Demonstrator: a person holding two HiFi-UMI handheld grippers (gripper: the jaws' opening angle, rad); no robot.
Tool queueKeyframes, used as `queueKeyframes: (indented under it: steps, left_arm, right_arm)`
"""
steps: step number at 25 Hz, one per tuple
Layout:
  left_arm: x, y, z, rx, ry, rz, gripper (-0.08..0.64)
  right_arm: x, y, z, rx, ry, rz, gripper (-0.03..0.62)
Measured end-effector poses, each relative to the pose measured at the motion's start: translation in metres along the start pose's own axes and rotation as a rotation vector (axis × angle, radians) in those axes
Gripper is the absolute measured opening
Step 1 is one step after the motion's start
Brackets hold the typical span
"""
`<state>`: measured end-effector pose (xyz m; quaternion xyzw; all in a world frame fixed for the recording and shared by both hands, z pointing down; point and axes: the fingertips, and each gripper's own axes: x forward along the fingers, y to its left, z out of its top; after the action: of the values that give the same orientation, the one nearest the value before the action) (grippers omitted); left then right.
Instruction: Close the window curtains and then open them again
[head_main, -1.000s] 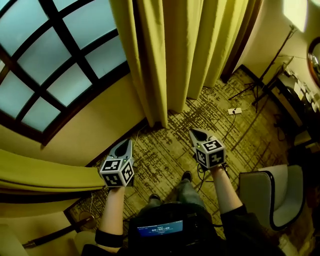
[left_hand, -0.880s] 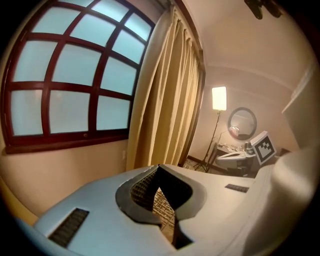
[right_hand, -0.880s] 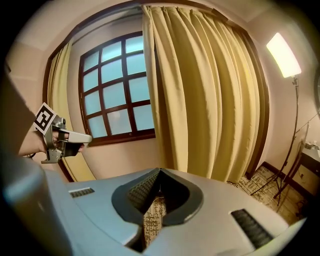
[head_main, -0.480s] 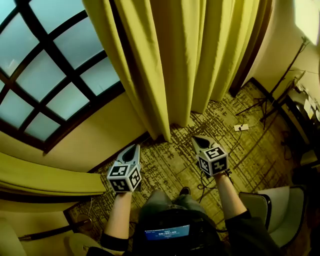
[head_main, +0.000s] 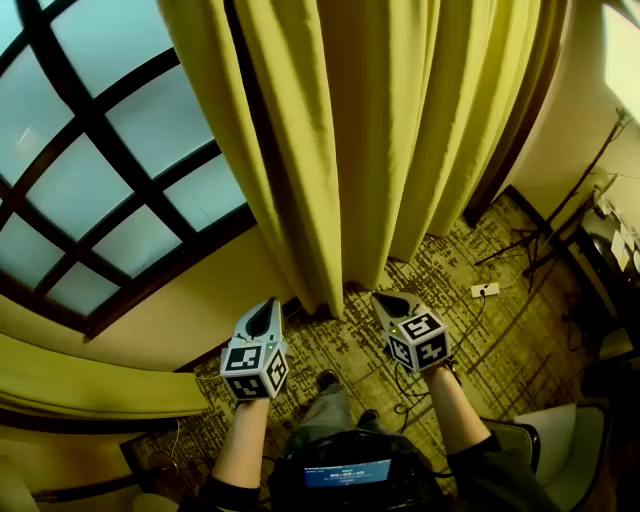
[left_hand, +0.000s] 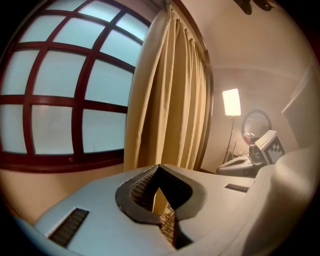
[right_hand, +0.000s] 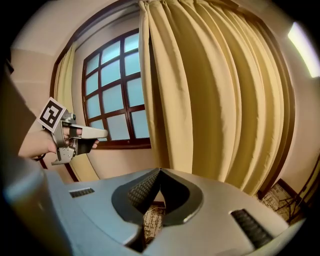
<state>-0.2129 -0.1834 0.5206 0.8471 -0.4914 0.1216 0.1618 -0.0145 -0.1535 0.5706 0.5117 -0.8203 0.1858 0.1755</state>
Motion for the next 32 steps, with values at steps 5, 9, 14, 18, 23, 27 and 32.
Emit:
queueKeyframes:
  steps: [5, 9, 14, 18, 23, 27, 32]
  left_arm:
    - [0.045, 0.032, 0.083, 0.055, -0.158, 0.02, 0.071]
    - [0.069, 0.042, 0.17, 0.214, -0.319, 0.031, 0.266]
    - [0.069, 0.021, 0.291, 0.365, -0.461, 0.083, 0.384]
    - [0.082, 0.018, 0.341, 0.427, -0.504, 0.076, 0.414]
    - [0.092, 0.012, 0.399, 0.446, -0.555, 0.091, 0.437]
    - [0.091, 0.0, 0.449, 0.473, -0.602, 0.128, 0.437]
    - [0.098, -0.015, 0.489, 0.567, -0.637, 0.155, 0.436]
  right_arm:
    - [0.044, -0.013, 0.077, -0.088, -0.042, -0.008, 0.009]
    - [0.071, -0.017, 0.155, -0.154, -0.135, -0.024, 0.009]
    - [0.055, -0.023, 0.256, -0.253, -0.277, -0.066, 0.011]
    - [0.059, -0.023, 0.313, -0.323, -0.35, -0.091, 0.011]
    - [0.064, -0.02, 0.364, -0.376, -0.413, -0.086, 0.021]
    - [0.066, -0.029, 0.385, -0.412, -0.446, -0.047, 0.023]
    - [0.066, -0.04, 0.41, -0.434, -0.484, -0.022, 0.023]
